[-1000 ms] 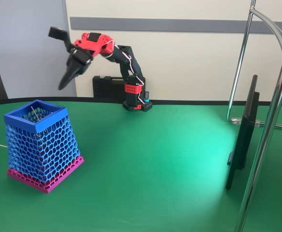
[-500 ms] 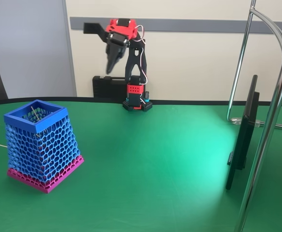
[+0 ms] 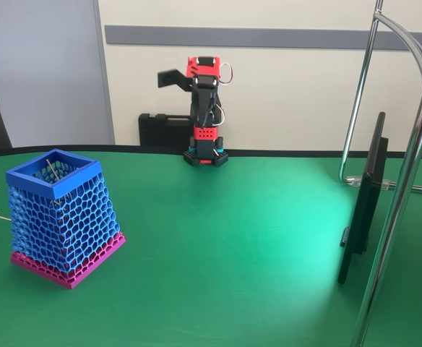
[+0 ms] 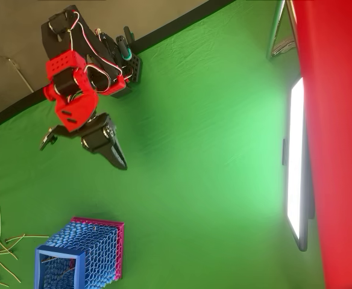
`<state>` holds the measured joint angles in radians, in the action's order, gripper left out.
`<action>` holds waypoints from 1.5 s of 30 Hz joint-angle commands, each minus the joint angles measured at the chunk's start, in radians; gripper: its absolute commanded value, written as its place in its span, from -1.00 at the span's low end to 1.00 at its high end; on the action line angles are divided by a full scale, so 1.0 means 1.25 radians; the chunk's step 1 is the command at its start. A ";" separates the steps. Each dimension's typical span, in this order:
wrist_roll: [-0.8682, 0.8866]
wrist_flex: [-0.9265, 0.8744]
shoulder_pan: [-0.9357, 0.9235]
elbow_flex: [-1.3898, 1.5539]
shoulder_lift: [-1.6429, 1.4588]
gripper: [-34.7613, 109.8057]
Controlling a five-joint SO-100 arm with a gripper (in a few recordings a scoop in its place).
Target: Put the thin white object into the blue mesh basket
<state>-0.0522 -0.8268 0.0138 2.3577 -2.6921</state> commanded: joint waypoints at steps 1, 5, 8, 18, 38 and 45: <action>0.032 0.106 0.017 0.144 -0.109 -0.51; 0.065 0.290 0.032 0.366 -0.218 -0.51; 0.083 0.387 0.032 0.503 -0.285 -0.51; 0.076 0.282 0.017 0.580 -0.390 -0.46; -0.027 -0.025 -0.001 0.580 -0.506 -0.51; -0.031 -0.029 -0.007 0.580 -0.506 -0.51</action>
<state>-0.0813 -0.8575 0.0061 3.0756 -3.3165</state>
